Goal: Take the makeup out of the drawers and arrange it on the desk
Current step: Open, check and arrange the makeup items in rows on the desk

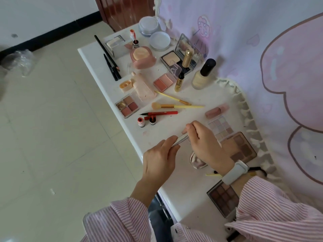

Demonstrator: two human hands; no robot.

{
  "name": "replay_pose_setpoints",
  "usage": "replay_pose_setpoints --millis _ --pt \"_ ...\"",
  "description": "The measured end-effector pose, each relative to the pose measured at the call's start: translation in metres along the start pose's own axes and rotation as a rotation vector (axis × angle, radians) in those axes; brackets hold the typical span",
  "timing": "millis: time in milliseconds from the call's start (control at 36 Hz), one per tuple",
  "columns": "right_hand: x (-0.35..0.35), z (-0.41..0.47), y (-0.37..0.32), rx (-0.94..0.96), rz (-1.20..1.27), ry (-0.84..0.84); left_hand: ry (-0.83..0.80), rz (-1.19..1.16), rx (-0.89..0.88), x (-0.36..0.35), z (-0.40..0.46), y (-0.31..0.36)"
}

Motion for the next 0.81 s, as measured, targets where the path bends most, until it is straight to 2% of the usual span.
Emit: replay_pose_setpoints --millis 83,194,333,472,639,722,806 --pt "0.000 -0.003 0.000 0.019 0.010 -0.012 -0.018 -0.031 0.021 0.001 0.003 -0.005" --pt "0.004 -0.003 0.003 -0.012 0.066 -0.019 -0.127 -0.176 0.153 -0.004 0.004 -0.011" --pt "0.011 0.000 0.014 -0.104 0.201 0.025 -0.074 -0.277 0.224 0.005 0.005 -0.020" --pt "0.007 0.000 0.013 -0.048 0.230 -0.031 -0.111 -0.402 0.376 0.006 0.004 -0.030" --pt "0.000 0.001 0.024 -0.075 0.328 -0.076 0.022 -0.517 0.446 0.019 0.000 -0.036" --pt "0.000 0.000 0.021 -0.061 0.384 -0.103 -0.023 -0.529 0.501 0.016 -0.002 -0.043" --pt "-0.001 0.001 0.023 -0.083 0.377 -0.123 -0.046 -0.522 0.469 0.019 -0.001 -0.044"
Point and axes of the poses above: each hand's wrist, its own z-axis towards the middle knuckle, its own x-axis out of the back of the hand, y = z × x, the point moved 9 cm from there along z, towards the middle knuckle, and after that the axes turned 4 degrees about -z, right-handed, at the moved point
